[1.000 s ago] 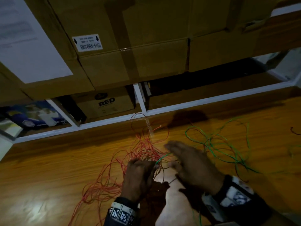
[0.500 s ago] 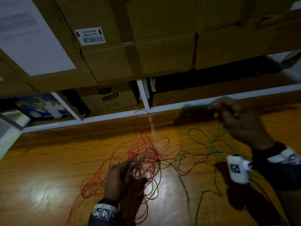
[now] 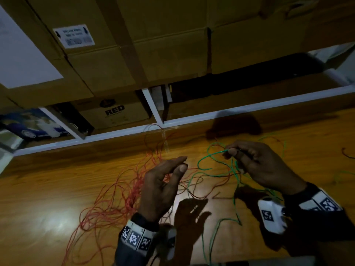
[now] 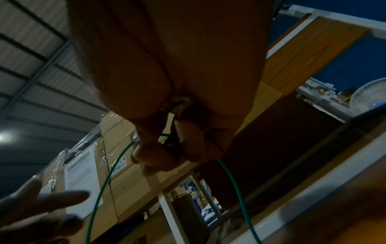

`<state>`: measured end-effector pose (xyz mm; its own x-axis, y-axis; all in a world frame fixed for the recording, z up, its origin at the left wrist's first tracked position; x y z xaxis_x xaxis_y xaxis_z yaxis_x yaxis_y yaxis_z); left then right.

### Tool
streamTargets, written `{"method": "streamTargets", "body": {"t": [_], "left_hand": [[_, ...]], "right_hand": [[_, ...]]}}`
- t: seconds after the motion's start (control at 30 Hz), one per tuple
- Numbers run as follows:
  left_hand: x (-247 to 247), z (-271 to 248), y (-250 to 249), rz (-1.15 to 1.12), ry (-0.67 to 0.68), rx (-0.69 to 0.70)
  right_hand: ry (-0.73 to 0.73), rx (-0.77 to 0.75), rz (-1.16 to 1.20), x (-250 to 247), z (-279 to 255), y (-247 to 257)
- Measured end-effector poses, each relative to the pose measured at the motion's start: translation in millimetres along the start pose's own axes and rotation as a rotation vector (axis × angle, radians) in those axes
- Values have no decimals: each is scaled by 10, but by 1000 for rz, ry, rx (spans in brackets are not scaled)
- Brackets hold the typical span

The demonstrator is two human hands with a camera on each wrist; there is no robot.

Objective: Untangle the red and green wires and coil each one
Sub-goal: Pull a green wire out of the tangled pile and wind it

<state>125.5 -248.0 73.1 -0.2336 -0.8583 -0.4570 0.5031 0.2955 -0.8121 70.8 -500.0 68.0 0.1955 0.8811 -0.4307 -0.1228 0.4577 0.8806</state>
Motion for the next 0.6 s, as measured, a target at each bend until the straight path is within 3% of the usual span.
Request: {"method": "streamTargets", "body": {"t": [0.17, 0.27, 0.4, 0.53, 0.6], "left_hand": [[576, -81, -113, 12, 157, -66], [831, -219, -162, -17, 226, -150], [965, -432, -345, -273, 184, -276], [948, -622, -466, -409, 72, -317], [939, -733, -479, -462, 21, -334]], "right_hand": [[145, 29, 104, -12, -271, -239], [145, 44, 118, -44, -390, -306], [-45, 95, 97, -174, -531, -346], [-301, 128, 1, -337, -890, -211], [-321, 123, -4, -327, -1145, -66]]}}
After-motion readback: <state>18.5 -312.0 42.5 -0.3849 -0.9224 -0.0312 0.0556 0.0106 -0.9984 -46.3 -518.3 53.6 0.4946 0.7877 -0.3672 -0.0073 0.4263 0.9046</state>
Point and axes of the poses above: each hand's wrist, its own z-axis towards the middle knuckle, its own x-axis out of the palm, y = z × x, the point moved 7 cm from there along z, towards the middle knuckle, and after that the axes turned 2 degrees about -z, right-handed, at the moved point
